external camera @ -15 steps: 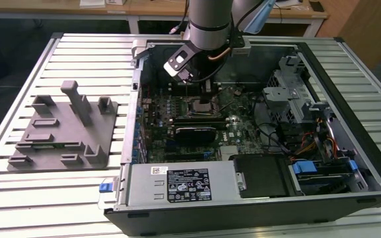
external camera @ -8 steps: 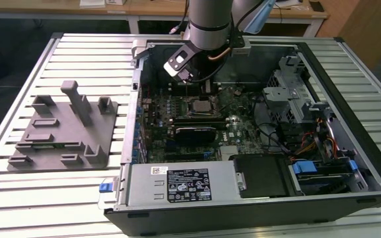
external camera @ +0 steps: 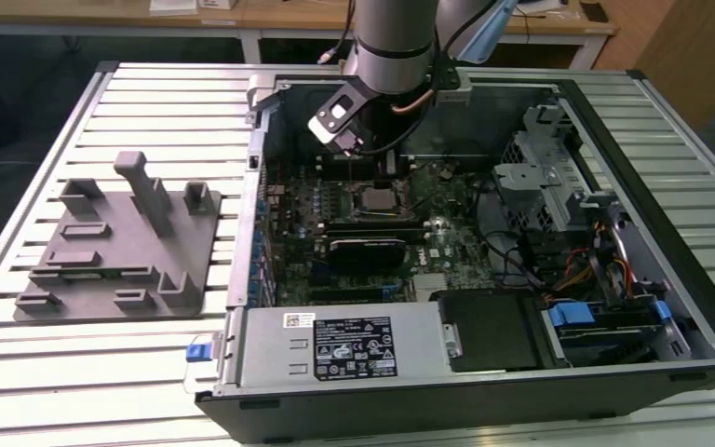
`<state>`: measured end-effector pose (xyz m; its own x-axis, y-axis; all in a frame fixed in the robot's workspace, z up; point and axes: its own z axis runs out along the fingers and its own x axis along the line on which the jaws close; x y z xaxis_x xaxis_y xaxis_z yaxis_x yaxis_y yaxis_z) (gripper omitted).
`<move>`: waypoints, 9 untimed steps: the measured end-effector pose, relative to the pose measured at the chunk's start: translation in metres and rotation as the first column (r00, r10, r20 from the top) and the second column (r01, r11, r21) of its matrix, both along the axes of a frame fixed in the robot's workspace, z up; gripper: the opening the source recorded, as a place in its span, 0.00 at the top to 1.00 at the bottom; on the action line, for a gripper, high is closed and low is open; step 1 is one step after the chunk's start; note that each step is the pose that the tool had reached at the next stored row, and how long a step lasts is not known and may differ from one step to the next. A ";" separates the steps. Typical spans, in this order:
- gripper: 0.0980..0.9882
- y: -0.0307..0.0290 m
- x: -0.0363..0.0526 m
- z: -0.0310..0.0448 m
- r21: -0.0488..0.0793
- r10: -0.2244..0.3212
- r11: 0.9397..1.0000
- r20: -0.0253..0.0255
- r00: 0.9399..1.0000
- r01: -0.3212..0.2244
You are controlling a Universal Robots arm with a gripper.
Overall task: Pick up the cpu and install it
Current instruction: 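Place the cpu into insertion slot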
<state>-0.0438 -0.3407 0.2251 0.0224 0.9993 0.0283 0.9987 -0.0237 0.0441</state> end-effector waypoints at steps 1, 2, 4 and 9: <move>0.99 0.0000 0.0004 -0.0004 0.000 -0.002 1.000 -0.002 1.000 0.002; 0.99 0.0000 0.0004 -0.0010 0.000 -0.006 1.000 -0.004 1.000 0.006; 0.99 0.0000 0.0006 -0.0024 0.000 -0.013 1.000 -0.008 1.000 0.013; 0.99 -0.0001 0.0006 -0.0071 0.001 -0.017 1.000 -0.014 1.000 0.017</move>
<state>-0.0431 -0.3407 0.2180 0.0396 0.9988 0.0288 0.9987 -0.0405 0.0305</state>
